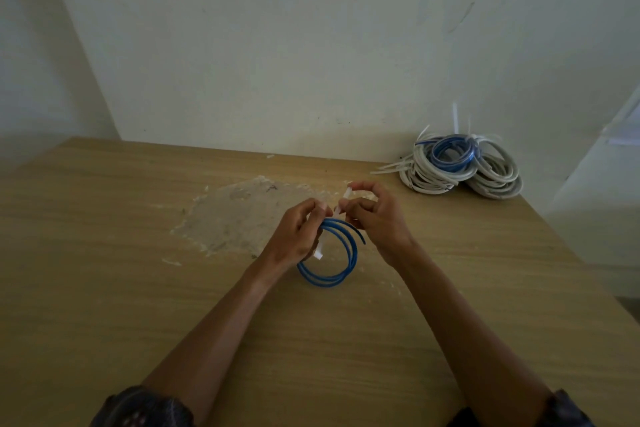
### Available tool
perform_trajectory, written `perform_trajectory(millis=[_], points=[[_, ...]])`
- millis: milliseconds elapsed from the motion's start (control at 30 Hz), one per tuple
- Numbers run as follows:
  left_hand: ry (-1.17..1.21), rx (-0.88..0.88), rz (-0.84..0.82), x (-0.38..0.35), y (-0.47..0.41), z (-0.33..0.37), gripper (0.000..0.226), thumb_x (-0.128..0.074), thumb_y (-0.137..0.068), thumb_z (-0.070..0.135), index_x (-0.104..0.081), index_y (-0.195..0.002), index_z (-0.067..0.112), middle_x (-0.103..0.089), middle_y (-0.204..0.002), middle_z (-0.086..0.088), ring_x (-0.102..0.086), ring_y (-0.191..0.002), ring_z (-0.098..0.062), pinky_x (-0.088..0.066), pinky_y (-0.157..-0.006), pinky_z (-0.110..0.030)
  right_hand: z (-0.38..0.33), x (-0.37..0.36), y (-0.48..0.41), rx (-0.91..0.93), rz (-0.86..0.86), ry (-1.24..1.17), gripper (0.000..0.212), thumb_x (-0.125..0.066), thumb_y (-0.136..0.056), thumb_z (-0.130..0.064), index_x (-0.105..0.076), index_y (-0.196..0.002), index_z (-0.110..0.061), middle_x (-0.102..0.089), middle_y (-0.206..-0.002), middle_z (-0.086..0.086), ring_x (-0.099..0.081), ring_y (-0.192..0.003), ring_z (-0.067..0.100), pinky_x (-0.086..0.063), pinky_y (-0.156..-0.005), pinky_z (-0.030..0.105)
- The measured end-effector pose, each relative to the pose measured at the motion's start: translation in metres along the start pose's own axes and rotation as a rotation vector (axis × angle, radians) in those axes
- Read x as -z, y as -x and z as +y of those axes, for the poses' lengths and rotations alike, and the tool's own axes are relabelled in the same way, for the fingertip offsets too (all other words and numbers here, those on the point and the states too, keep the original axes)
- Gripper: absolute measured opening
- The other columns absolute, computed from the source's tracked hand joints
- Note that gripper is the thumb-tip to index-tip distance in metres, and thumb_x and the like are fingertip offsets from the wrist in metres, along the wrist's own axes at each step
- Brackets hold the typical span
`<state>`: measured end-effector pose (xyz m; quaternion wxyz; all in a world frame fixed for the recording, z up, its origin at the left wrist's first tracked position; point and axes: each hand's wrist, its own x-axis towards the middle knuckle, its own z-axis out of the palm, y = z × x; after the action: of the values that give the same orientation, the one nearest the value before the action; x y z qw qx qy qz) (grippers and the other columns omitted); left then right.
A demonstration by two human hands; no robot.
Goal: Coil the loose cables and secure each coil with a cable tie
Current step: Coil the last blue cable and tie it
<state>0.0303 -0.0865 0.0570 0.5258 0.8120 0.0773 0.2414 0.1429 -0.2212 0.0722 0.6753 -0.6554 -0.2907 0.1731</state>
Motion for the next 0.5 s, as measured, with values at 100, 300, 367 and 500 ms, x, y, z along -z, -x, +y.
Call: perform_trajectory(millis=[100,300,367,500], points=[[0.035,0.012,-0.019,0.0012,0.0019,0.0034,0.036,-0.040,-0.110,0.031,-0.062,-0.085,0.016,-0.047,-0.062,-0.008,-0.043,-0.053,-0.020,-0.034,-0.051,-0.022,-0.0012,-0.0004,0.0015,0.001,-0.007,-0.024,0.032,-0.072,-0.092,-0.013,-0.055,-0.119,-0.012,-0.076,-0.087,0.012,-0.064,-0.069,0.019,-0.055,-0.075,0.036],[0.080,0.081,-0.053,0.0003,0.0028,0.0073,0.039,-0.048,-0.106,0.035,-0.066,-0.072,0.030,-0.048,-0.061,-0.008,-0.042,-0.054,-0.026,-0.034,-0.052,-0.030,-0.0014,0.0000,0.0016,0.022,-0.013,-0.048,0.034,-0.070,-0.092,-0.010,-0.055,-0.122,-0.009,-0.074,-0.080,0.007,-0.064,-0.069,0.018,-0.054,-0.074,0.035],[0.036,0.093,-0.045,0.0005,0.0007,0.0050,0.032,-0.051,-0.105,0.033,-0.070,-0.080,0.027,-0.057,-0.062,0.001,-0.051,-0.058,-0.022,-0.039,-0.060,-0.030,-0.0017,-0.0010,0.0024,0.037,-0.024,-0.067,0.033,-0.070,-0.093,-0.009,-0.054,-0.122,-0.008,-0.074,-0.080,0.007,-0.064,-0.069,0.018,-0.053,-0.073,0.034],[0.068,0.135,-0.072,0.0024,0.0008,0.0015,0.031,-0.052,-0.104,0.040,-0.074,-0.086,0.027,-0.063,-0.067,-0.005,-0.055,-0.060,-0.030,-0.041,-0.066,-0.035,-0.0017,-0.0008,0.0028,0.026,-0.038,-0.084,0.035,-0.069,-0.093,-0.009,-0.057,-0.126,-0.010,-0.074,-0.081,0.007,-0.065,-0.070,0.017,-0.054,-0.074,0.033]])
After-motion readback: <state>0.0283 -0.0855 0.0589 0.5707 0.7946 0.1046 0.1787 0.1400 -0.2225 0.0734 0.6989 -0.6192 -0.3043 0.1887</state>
